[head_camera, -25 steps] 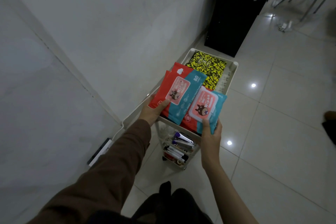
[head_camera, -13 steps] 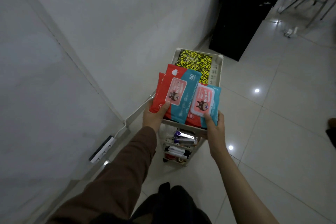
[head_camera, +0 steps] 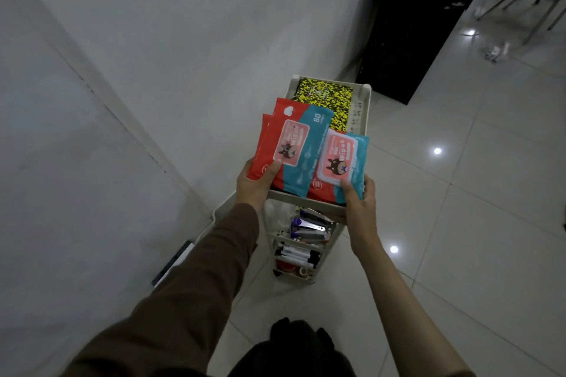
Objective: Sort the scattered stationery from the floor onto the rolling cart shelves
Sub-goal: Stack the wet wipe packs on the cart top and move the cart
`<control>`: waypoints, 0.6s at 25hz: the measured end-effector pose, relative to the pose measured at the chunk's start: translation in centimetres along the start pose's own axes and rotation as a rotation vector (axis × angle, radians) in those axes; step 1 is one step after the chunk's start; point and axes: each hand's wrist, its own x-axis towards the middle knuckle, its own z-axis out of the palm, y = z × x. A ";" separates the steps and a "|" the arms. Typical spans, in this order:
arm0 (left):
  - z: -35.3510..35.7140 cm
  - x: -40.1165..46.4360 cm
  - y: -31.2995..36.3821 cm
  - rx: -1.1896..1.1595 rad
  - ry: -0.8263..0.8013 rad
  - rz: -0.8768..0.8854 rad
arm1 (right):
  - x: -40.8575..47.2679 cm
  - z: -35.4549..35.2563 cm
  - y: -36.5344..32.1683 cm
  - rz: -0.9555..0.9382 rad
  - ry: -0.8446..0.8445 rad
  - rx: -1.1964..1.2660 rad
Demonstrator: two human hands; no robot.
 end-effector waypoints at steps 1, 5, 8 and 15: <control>-0.1 0.6 0.5 0.011 -0.032 -0.008 | 0.0 0.4 0.1 0.001 0.017 0.022; -1.1 3.5 1.9 0.047 -0.111 -0.022 | -0.5 3.0 1.0 0.038 0.101 0.119; -2.6 5.5 2.3 0.065 -0.146 -0.038 | -1.0 5.6 2.1 0.056 0.166 0.185; -4.9 8.3 2.7 0.061 -0.168 -0.061 | 0.1 8.8 2.7 0.064 0.146 0.188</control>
